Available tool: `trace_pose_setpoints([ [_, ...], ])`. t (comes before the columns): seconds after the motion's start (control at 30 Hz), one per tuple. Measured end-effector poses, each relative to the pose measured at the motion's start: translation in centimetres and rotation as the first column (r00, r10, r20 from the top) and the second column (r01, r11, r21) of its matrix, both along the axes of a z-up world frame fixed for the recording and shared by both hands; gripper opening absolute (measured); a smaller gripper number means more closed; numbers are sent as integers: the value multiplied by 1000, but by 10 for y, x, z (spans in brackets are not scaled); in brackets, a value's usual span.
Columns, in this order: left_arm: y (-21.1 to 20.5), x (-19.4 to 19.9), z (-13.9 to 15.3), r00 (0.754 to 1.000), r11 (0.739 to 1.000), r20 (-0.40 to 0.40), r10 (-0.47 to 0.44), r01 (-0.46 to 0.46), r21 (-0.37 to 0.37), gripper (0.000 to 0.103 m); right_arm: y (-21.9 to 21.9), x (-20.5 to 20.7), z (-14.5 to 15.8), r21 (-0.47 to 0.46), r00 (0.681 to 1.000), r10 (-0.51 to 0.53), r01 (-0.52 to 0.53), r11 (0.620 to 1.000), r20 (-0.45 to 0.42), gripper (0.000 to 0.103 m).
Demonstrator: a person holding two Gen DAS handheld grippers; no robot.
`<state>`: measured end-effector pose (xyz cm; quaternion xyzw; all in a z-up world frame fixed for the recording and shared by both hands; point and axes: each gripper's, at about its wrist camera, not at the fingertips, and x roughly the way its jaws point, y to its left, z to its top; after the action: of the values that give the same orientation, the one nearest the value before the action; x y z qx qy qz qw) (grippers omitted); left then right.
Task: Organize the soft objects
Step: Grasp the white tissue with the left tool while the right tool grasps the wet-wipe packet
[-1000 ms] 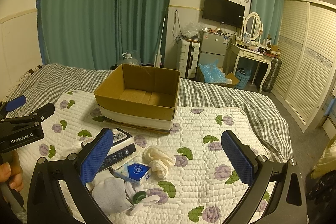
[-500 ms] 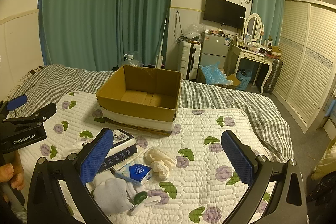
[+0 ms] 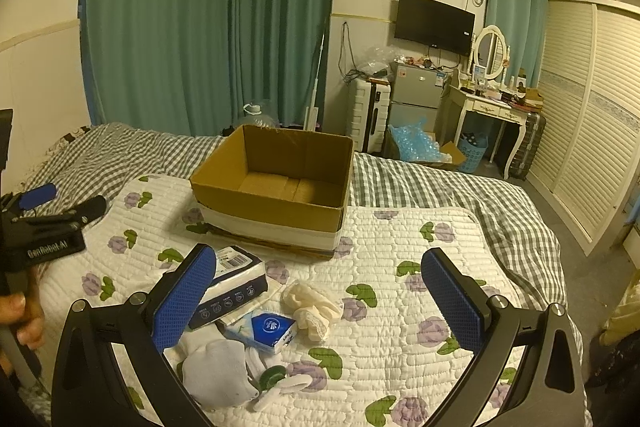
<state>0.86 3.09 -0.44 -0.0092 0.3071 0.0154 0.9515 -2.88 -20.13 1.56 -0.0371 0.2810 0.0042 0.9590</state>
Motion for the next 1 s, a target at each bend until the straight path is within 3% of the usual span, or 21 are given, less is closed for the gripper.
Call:
trace_pose_setpoints([
  [0.1,7,0,-14,1000,1000,-16,8,-7,13,103,-2,4,-5,5,1000,9,-9,1000,-13,103],
  [0.27,9,8,-47,994,999,-108,-25,28,26,103,-1,16,-20,0,998,37,-37,999,-50,103],
  [0.4,2,25,-78,986,994,-161,-37,54,99,103,6,27,-35,-15,993,76,-78,997,-90,103],
  [0.47,-2,33,-93,977,988,-207,-57,85,131,95,12,33,-42,-7,989,104,-106,994,-109,103],
  [0.7,-9,40,-128,933,977,-329,-148,189,96,95,35,72,-74,77,964,184,-172,982,-192,103],
  [0.9,-14,50,-146,921,964,-336,-197,245,107,95,54,114,-114,132,940,172,-138,982,-295,103],
  [1.0,-15,53,-156,918,960,-336,-213,260,101,90,57,129,-137,167,917,164,-110,980,-365,103],
])
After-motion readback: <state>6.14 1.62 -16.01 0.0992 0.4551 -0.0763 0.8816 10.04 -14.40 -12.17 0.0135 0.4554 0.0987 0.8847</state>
